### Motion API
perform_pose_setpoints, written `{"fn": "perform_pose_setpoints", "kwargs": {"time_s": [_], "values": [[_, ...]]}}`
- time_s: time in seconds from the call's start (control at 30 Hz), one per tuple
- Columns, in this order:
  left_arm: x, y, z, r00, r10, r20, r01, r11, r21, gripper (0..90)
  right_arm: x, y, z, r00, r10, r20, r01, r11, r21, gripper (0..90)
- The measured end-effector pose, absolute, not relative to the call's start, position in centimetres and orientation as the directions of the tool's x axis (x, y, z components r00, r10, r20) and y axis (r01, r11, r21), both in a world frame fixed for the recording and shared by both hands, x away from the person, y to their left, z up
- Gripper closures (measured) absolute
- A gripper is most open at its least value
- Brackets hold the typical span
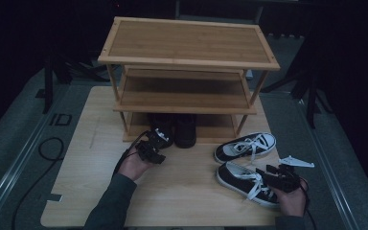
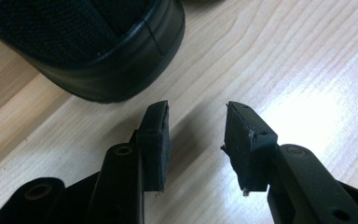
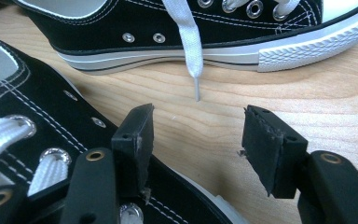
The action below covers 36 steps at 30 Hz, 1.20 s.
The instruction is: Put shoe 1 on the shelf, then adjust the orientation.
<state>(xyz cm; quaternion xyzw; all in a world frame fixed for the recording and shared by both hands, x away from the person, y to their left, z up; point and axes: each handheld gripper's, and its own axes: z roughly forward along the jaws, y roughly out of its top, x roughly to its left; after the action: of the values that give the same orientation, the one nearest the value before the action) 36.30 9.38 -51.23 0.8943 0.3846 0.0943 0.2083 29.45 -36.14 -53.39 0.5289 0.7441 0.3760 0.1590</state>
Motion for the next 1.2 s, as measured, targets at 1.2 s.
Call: {"fn": "perform_pose_setpoints", "kwargs": {"time_s": [1.2], "values": [[34.9, 11.7, -51.8, 0.677, 0.735, -0.030, 0.667, -0.596, 0.448, 50.9, 29.5, -35.9, -53.2, -0.399, 0.906, 0.141, 0.667, 0.181, 0.723, 43.1]]}}
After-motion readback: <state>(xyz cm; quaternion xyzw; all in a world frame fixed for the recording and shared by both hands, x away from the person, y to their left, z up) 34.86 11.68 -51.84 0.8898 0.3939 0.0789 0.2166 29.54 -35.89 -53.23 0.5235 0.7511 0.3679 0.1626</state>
